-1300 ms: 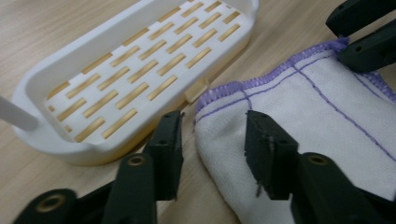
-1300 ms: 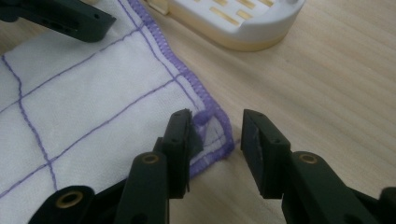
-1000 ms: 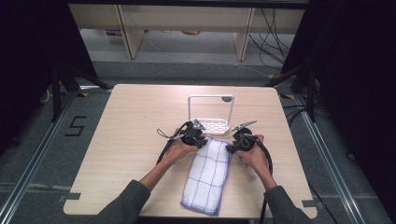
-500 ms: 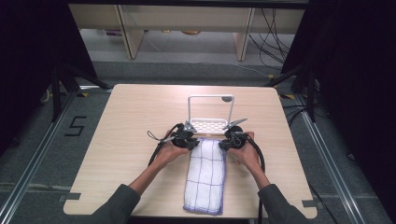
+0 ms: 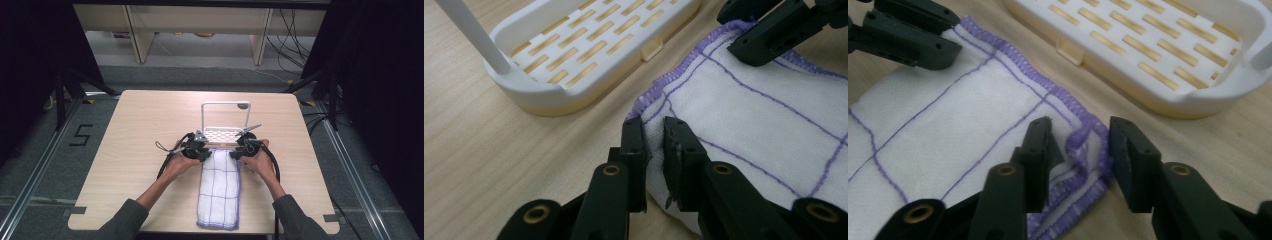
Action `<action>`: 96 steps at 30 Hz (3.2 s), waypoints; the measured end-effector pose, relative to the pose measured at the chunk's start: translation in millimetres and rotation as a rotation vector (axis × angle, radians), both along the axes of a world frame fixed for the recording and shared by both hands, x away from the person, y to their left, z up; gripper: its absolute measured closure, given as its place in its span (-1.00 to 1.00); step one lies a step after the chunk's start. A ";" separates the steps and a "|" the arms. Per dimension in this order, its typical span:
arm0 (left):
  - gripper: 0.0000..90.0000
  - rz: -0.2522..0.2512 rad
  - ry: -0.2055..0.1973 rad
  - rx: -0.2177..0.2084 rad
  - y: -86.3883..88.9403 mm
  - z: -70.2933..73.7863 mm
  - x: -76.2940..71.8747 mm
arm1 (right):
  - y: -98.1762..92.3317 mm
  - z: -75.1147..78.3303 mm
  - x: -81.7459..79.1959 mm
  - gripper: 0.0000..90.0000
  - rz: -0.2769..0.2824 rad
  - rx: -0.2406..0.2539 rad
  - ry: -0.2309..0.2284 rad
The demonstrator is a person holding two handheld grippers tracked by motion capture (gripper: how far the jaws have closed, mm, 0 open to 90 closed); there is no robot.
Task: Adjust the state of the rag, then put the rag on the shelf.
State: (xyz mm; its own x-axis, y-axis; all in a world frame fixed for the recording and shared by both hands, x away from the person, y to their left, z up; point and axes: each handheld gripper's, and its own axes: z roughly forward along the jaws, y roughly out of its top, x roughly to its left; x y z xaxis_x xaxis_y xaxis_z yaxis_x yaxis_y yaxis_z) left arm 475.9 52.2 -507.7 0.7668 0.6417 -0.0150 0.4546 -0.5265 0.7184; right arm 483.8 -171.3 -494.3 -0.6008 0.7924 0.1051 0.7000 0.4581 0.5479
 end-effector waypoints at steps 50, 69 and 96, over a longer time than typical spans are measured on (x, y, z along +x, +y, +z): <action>0.82 -0.062 -0.070 -0.071 14.6 29.4 -25.4 | -6.9 37.2 -35.7 0.85 0.109 0.076 -0.111; 0.81 -0.081 -0.078 -0.107 17.1 45.0 -33.2 | -9.4 49.1 -43.0 0.85 0.151 0.095 -0.171; 0.81 -0.113 -0.151 -0.216 23.0 93.2 -44.2 | -14.6 96.2 -59.9 0.86 0.190 0.176 -0.283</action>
